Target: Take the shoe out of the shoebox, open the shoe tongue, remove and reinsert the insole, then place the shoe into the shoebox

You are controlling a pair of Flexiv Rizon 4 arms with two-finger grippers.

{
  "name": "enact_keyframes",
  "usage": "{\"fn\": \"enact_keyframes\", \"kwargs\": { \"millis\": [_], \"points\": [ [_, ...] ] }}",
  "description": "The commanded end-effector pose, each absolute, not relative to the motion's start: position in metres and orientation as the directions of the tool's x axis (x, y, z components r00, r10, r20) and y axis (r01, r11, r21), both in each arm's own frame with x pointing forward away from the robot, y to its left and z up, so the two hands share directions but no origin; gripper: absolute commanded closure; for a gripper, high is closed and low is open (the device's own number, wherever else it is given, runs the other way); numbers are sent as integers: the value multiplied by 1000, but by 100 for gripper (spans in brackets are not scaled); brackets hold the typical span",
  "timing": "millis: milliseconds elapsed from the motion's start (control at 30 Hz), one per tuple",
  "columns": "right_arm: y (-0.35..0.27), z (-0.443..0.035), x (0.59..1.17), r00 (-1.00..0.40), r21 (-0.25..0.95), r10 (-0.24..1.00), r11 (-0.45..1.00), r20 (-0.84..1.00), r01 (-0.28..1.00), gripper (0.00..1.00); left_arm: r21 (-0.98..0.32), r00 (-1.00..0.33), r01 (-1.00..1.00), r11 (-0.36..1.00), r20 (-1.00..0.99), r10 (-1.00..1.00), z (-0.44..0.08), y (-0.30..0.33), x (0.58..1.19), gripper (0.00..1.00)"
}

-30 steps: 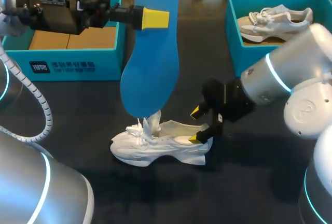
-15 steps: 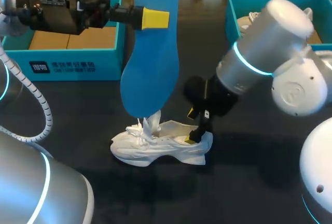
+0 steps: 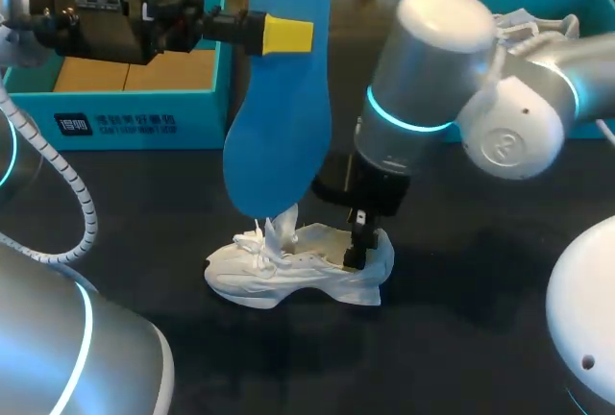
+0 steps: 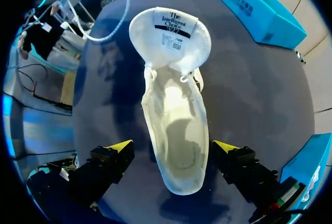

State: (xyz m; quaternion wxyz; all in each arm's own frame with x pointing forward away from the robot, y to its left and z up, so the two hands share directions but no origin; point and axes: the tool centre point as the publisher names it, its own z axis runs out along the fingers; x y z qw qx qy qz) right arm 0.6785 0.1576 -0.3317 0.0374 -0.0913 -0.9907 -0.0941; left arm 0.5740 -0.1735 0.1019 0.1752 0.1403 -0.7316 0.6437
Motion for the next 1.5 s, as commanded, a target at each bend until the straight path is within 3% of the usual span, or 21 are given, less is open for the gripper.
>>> {"fn": "enact_keyframes", "kwargs": {
  "millis": [33, 700, 1367, 1400, 1433, 1500],
  "points": [
    [162, -334, 678, -982, 69, 169, 982, 84, 175, 0, -892, -899, -431, 135, 437, 20, 103, -175, 575, 100],
    [184, -322, 720, -998, 102, 63, 993, 20, 64, 0, -892, -899, -431, 135, 437, 20, 103, -175, 575, 100],
    [200, -372, 727, -995, 136, 33, 990, 91, 46, 0, -892, -899, -431, 135, 437, 20, 103, -175, 575, 100],
    [200, -374, 728, -995, 136, 34, 990, 93, 46, 4, -892, -899, -431, 135, 437, 20, 103, -175, 575, 100],
    [201, -374, 728, -995, 135, 34, 990, 95, 47, 20, -892, -899, -431, 135, 437, 20, 103, -175, 575, 100],
    [202, -375, 728, -995, 135, 33, 990, 99, 46, 82, -892, -899, -431, 135, 437, 20, 103, -175, 575, 100]
  ]
}}
